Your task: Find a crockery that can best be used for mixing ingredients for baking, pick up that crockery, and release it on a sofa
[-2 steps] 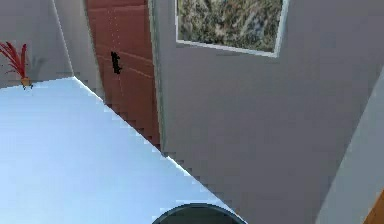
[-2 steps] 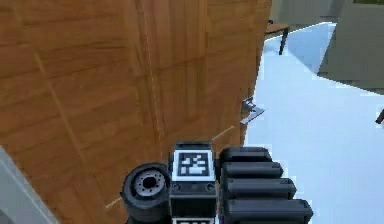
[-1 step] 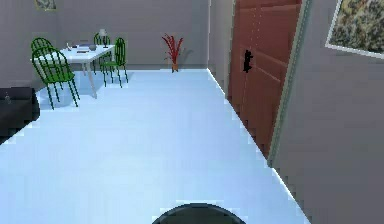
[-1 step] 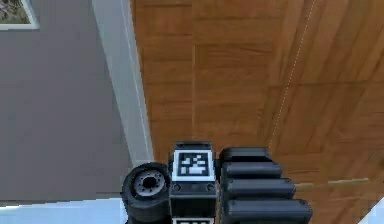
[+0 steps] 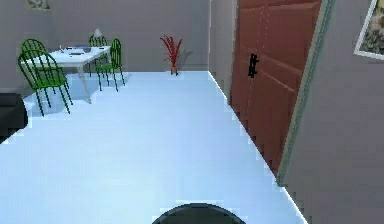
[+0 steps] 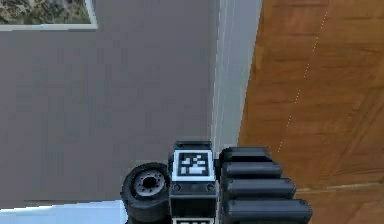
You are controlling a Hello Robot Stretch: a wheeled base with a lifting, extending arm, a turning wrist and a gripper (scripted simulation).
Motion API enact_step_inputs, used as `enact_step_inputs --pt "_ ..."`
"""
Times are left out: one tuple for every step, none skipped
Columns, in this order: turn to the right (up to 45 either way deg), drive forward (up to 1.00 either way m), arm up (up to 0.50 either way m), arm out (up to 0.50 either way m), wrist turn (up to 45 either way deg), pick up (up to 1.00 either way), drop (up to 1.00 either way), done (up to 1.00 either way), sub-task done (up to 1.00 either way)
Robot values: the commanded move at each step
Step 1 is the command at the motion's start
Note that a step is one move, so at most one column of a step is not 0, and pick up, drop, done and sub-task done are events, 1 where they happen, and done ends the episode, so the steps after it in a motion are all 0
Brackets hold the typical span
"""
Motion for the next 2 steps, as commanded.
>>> enact_step_inputs --pt "-45.0 0.0 0.0 0.0 0.0 0.0 0.0 0.0 0.0" --pt "0.0 1.0 0.0 0.0 0.0 0.0 0.0 0.0 0.0"
